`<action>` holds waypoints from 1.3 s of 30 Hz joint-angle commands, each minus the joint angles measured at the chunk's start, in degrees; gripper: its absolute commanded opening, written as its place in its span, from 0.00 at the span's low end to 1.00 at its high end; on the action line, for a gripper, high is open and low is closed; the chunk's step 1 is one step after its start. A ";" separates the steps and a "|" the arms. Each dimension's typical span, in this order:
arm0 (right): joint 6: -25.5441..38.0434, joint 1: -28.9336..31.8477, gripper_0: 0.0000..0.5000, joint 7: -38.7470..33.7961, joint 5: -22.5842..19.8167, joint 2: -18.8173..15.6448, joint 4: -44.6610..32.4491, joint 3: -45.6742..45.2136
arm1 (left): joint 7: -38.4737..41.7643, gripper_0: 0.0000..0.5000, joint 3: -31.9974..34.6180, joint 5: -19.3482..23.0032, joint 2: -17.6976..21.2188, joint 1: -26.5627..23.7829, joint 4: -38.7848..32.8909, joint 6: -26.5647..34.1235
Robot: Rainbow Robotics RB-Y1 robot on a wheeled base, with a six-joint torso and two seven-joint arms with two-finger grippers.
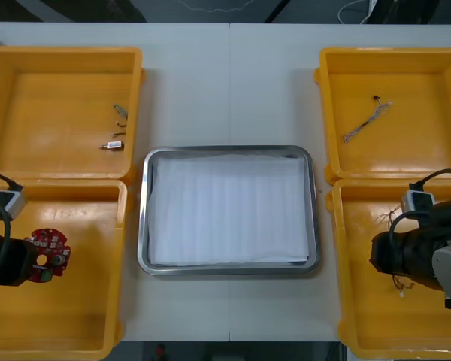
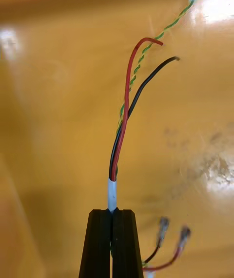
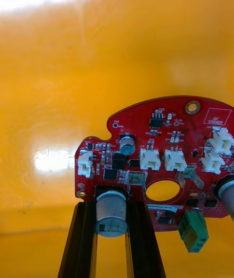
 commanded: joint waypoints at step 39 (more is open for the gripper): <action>13.45 -8.98 0.00 4.82 -33.01 -17.93 -14.93 -18.85 | 9.89 0.00 -40.02 -5.69 -13.44 -43.89 9.19 8.96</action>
